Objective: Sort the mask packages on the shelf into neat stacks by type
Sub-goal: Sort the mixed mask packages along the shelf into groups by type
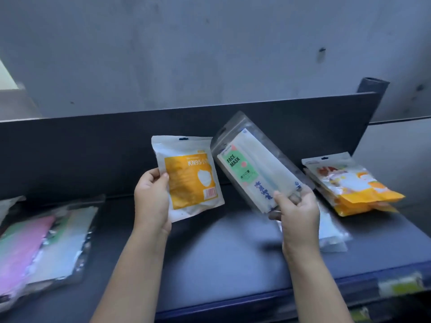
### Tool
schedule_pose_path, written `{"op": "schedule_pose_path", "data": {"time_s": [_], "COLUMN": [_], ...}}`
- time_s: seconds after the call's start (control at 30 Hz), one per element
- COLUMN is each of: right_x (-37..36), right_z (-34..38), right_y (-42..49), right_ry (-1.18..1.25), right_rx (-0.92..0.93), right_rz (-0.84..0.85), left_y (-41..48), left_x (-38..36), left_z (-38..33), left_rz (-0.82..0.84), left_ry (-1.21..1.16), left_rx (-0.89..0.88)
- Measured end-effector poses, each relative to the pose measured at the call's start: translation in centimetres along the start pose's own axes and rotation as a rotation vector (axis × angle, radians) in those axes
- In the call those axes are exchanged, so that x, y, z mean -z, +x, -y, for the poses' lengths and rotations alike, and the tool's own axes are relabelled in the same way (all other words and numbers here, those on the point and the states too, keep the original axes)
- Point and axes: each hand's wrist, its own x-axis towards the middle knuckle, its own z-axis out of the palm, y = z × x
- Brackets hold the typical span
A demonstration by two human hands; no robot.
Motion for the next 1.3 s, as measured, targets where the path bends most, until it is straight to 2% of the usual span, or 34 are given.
{"op": "schedule_pose_path", "data": {"time_s": [0.27, 0.57, 0.7, 0.97, 1.03, 1.2, 1.3], "right_x": [9.5, 13.3, 12.7, 10.1, 8.3, 4.7, 4.0], "right_z": [4.9, 5.7, 5.5, 4.5, 3.7, 2.5, 1.7], "right_y": [6.2, 6.6, 5.5, 1.7, 0.0, -3.8, -4.9], "right_ry": [-0.077, -0.179, -0.295, -0.215, -0.250, -0.403, -0.446], "right_rx": [0.020, -0.040, -0.022, -0.056, -0.110, -0.220, -0.221], "right_rz": [0.179, 0.172, 0.149, 0.163, 0.200, 0.414, 0.410], "left_y": [-5.5, -7.9, -7.7, -7.1, -6.9, -6.3, -6.0], "left_x": [-9.3, -10.5, -10.2, -8.9, -8.2, -6.2, -5.1], "left_z": [3.8, 4.3, 3.9, 3.3, 3.0, 2.3, 2.1], "left_rz": [-0.250, -0.538, -0.518, -0.428, -0.429, -0.433, -0.414], "left_ry": [-0.111, -0.211, -0.234, -0.321, -0.327, -0.323, -0.316], "left_rx": [-0.040, -0.195, -0.217, -0.168, -0.155, -0.116, -0.104]}}
